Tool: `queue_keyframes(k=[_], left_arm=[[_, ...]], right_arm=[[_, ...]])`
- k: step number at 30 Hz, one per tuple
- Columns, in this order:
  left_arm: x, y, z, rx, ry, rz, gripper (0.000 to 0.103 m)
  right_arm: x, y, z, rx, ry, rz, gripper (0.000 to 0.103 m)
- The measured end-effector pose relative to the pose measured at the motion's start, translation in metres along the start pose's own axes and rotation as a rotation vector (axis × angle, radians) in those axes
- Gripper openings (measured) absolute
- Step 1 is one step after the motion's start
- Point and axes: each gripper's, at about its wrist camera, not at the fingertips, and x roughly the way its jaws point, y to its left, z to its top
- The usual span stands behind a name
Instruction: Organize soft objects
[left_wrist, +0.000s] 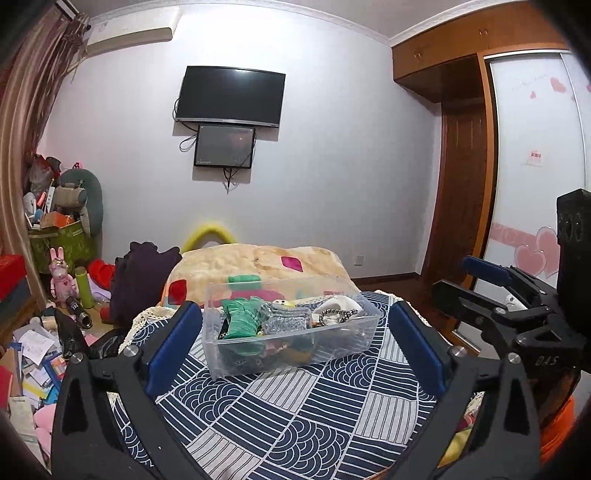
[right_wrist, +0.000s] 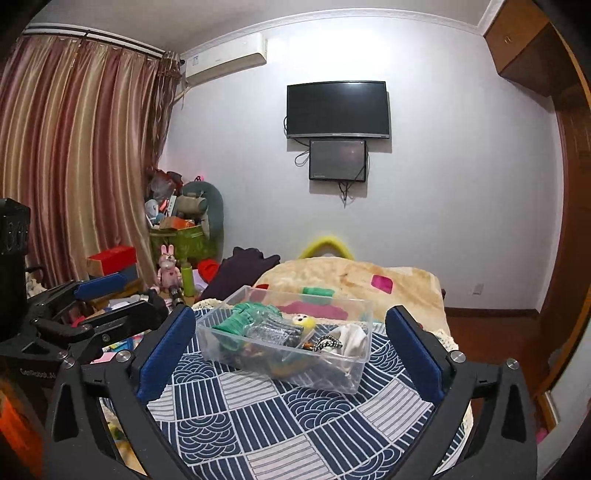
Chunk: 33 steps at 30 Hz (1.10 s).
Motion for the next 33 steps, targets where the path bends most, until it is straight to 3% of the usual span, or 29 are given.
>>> queue_keyframes(k=[33], left_arm=[[0.0025, -0.0016, -0.0033, -0.004, 0.002, -0.008, 0.102]], right_arm=[[-0.0029, -0.0081, -0.0065, 0.039, 0.019, 0.006, 0.103]])
